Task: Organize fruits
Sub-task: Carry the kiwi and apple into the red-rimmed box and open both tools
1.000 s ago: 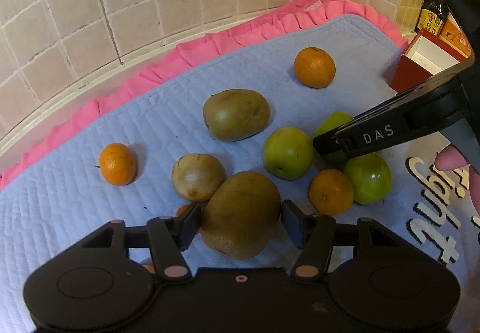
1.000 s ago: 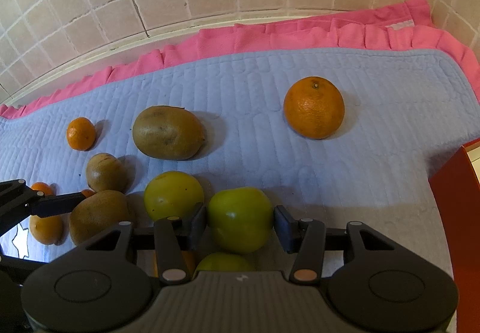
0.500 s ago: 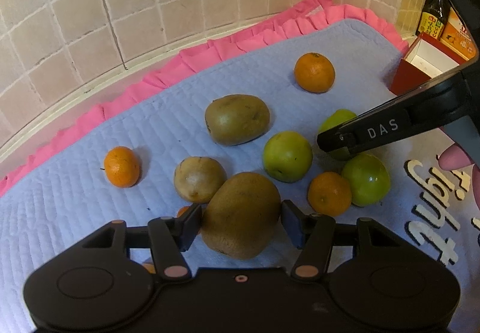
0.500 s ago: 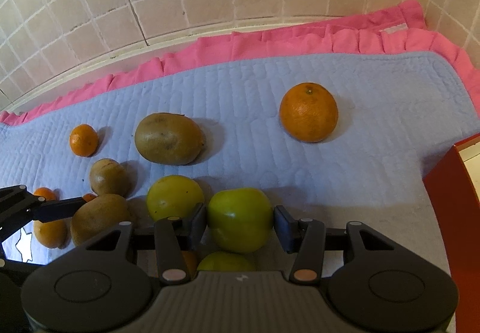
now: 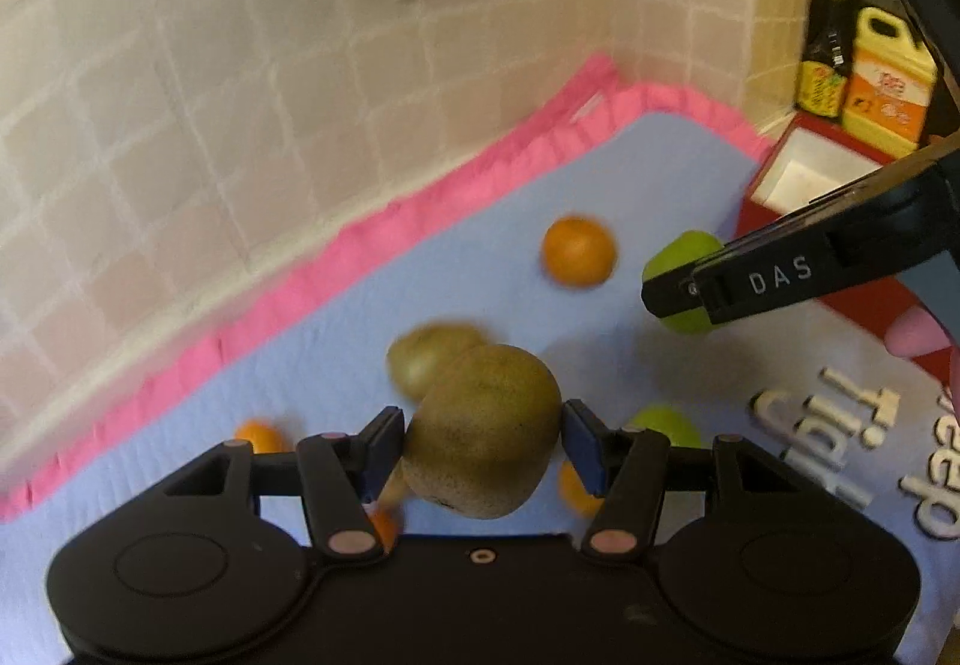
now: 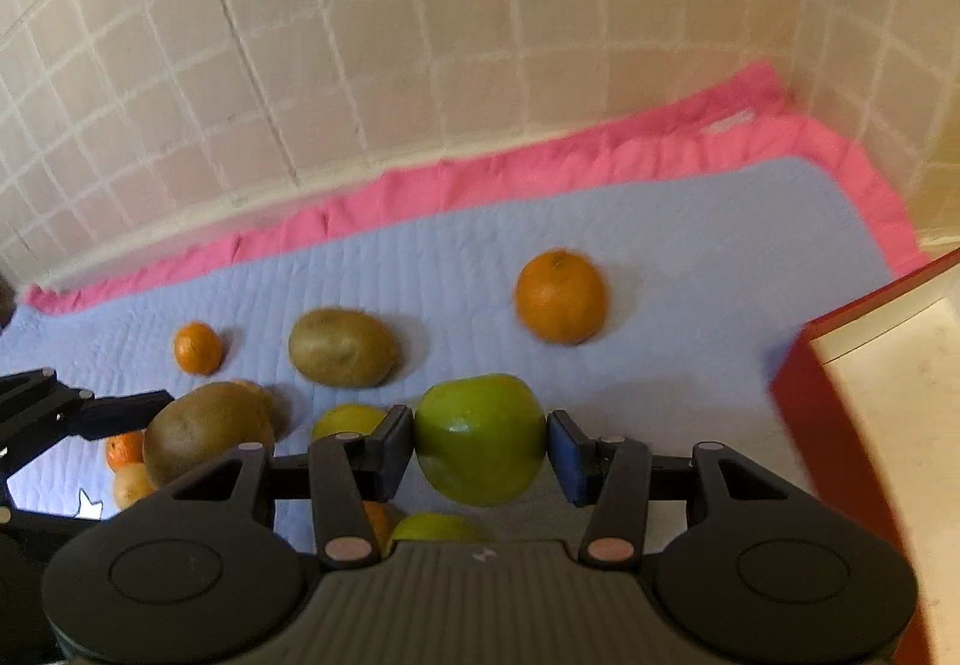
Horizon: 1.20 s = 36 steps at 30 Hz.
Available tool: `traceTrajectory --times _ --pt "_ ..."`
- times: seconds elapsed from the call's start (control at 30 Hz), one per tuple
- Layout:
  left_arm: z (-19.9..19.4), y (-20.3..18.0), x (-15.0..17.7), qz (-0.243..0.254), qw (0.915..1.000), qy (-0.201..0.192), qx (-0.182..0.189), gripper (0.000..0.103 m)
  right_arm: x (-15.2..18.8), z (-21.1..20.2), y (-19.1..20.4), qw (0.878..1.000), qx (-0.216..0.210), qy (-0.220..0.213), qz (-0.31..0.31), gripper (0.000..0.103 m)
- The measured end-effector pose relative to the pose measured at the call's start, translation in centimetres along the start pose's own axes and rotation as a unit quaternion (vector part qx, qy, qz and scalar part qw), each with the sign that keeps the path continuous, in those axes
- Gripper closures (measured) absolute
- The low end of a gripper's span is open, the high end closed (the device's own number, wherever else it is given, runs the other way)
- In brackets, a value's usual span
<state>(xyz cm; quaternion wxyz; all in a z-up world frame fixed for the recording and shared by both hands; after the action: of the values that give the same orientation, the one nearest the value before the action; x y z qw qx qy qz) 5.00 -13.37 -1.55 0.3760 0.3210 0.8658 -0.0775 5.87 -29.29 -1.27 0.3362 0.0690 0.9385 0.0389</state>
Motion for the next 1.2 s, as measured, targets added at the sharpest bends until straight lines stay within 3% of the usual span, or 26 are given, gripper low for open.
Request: traceTrajectory --times 0.2,0.37,0.5,0.6,0.77,0.97,1.1,1.2 --pt "-0.5 -4.9 -5.3 0.046 0.9968 -0.05 0.043 0.034 -0.3 -5.1 -5.6 0.997 0.045 -0.047 0.036 0.052" --pt "1.4 -10.1 -10.7 0.075 0.9874 -0.078 0.115 0.034 0.4 -9.2 -12.6 0.987 0.114 -0.075 0.083 0.052" --pt "4.5 -14.3 -14.4 0.067 0.976 -0.069 0.196 0.034 2.4 -10.7 -18.8 0.973 0.167 -0.065 0.142 0.052" --pt "7.6 -17.8 -16.2 0.077 0.9691 -0.045 0.23 0.034 4.5 -10.3 -22.9 0.966 0.175 -0.039 0.187 0.052" --pt "12.5 -22.3 -16.5 0.105 0.9665 0.006 0.234 0.034 7.0 -8.2 -26.0 0.961 0.166 0.002 0.222 0.052" --pt "17.2 -24.0 -15.5 0.086 0.9657 0.082 0.231 0.034 8.3 -5.2 -26.3 0.961 0.164 0.049 0.218 0.052" --pt "18.4 -24.5 -14.7 0.093 0.967 0.095 0.217 0.036 8.7 -4.5 -26.4 0.962 0.156 0.063 0.217 0.052" --pt "17.9 -24.4 -14.9 0.095 0.9689 0.075 0.216 0.037 8.7 -4.7 -26.4 0.963 0.151 0.062 0.213 0.052"
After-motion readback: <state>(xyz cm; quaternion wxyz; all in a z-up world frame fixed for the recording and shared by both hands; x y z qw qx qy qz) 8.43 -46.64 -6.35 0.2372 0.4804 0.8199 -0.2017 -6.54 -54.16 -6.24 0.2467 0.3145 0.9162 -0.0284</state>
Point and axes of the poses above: each gripper's, at about its wrist camera, not at the fingertips, and z roughly the way its jaws point, y to its left, x to its underside, the point moved 3 cm from there along z, roughly the way its jaws point, and after that the axes turned 1 degree about x, right-handed, at the moved point
